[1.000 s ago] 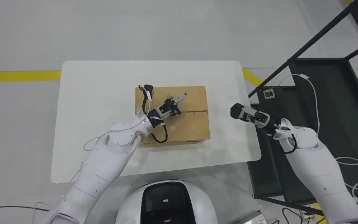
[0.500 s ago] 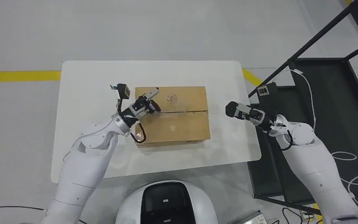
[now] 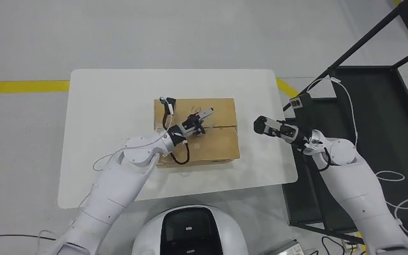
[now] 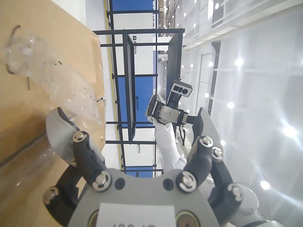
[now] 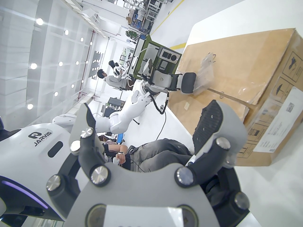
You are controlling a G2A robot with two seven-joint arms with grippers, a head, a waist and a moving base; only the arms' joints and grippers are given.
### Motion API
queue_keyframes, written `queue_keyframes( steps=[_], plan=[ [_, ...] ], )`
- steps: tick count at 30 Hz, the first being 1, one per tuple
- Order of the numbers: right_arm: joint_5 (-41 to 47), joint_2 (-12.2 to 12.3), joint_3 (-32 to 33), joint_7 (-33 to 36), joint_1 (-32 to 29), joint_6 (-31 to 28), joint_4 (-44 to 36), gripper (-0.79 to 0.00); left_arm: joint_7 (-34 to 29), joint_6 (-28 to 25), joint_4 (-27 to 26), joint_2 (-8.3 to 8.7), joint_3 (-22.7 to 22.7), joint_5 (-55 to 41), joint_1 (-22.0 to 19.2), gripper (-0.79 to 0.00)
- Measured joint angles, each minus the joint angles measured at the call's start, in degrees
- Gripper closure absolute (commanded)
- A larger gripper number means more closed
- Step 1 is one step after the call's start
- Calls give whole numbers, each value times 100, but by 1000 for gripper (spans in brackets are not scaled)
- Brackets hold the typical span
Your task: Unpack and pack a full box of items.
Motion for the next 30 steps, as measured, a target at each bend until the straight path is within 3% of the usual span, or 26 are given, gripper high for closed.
queue_keyframes(
  steps=[7, 12, 18, 24, 30],
  plan=[
    [-27, -17, 60, -37, -104, 15, -25, -785, 206, -117, 397, -217, 409, -80, -366, -785],
    [-65, -32, 80, -35, -105, 61, -83, -785, -21, -558, 440, -234, 243, -416, -359, -785],
    [-131, -65, -24, 45, 43, 197, -121, -785, -874, -799, 223, -33, -456, -929, 34, -785],
    [-253, -114, -249, 161, 297, 416, -170, -785, -1057, -791, -154, 172, -1197, -943, 502, -785],
    [-570, -220, -872, 488, 951, 1102, -230, -785, -1606, -858, -732, 408, -2170, -1301, 1223, -785]
  ],
)
